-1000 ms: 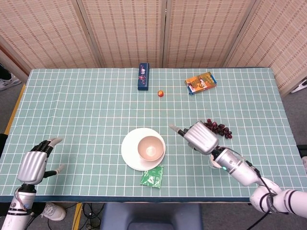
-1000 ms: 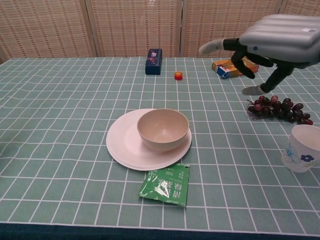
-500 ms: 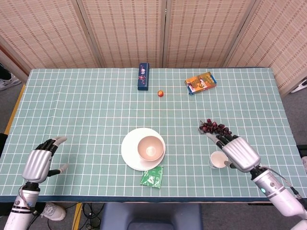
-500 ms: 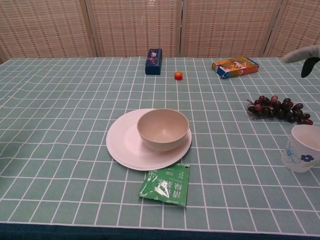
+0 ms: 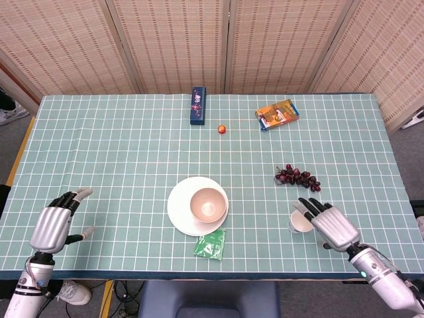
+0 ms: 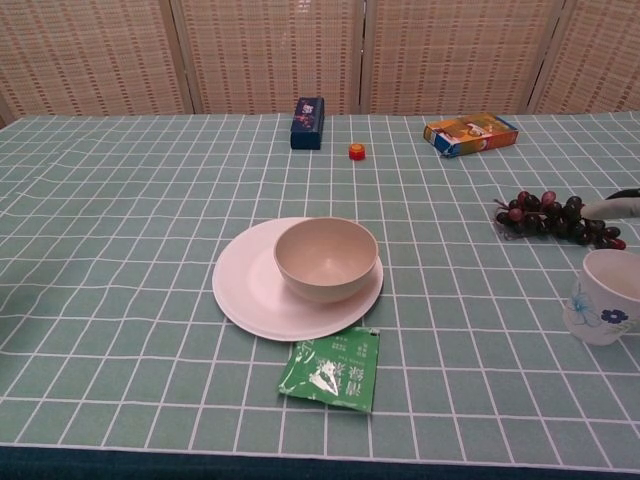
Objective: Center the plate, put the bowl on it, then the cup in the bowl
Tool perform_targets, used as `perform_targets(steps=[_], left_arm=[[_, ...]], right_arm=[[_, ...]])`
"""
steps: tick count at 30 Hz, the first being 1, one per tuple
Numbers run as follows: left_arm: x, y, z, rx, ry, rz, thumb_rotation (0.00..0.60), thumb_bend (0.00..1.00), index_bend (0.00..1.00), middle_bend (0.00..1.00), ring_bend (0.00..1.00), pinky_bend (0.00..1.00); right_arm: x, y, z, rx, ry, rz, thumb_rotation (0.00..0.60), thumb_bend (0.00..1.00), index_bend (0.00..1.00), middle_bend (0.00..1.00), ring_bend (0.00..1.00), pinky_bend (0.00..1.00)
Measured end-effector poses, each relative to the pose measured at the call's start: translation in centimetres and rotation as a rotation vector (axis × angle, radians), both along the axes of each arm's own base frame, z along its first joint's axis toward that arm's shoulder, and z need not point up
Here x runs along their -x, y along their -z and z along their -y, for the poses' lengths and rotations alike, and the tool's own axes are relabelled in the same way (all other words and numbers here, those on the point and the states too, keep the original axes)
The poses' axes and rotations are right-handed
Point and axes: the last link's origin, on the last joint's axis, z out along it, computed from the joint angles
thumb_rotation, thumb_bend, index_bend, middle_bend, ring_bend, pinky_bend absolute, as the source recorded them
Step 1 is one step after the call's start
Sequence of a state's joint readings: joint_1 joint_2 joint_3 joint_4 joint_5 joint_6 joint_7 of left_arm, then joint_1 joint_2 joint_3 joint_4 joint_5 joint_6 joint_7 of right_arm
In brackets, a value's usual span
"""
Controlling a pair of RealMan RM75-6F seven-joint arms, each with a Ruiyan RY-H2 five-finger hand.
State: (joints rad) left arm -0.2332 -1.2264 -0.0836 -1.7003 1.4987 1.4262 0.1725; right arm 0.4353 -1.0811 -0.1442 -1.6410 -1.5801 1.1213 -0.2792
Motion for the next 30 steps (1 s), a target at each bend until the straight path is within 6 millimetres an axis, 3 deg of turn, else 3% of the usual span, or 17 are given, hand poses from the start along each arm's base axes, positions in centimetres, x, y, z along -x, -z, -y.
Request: perform_targets(steps=[7,15,23,30], left_arm=[[0.0,0.0,0.1,0.000,0.001,0.001,0.600,0.14,0.19,0.23,0.24,0.36],[0.2,-0.2,0.1,-0.007,-0.008,-0.003,0.600,0.14,0.19,0.23,0.23,0.36],[0.4,-0.4,0.3,-0.012,-0.011,-0.012,0.600,0.14,0.19,0.23,0.23,0.36],[0.6,-0.4,0.3,-0.017,-0.024,-0.024,0.600,0.14,0.19,0.23,0.23,0.36]], right_arm=[[0.2,1.2,0.9,-0.018,0.006,0.007,0.600,0.00,0.00,0.05,0.08,0.34],[0.3,2.9,2.1,-0.063,0.022,0.019,0.600,0.05,0.01,0.15,0.11,0.34],[0.6,3.3,2.3,-0.073,0.038,0.045,0.600,0.20,0.20,0.30,0.26,0.50],[-0.2,3.3,2.7,-0.072,0.017,0.083,0.600,0.24,0.24,0.33,0.31,0.56]])
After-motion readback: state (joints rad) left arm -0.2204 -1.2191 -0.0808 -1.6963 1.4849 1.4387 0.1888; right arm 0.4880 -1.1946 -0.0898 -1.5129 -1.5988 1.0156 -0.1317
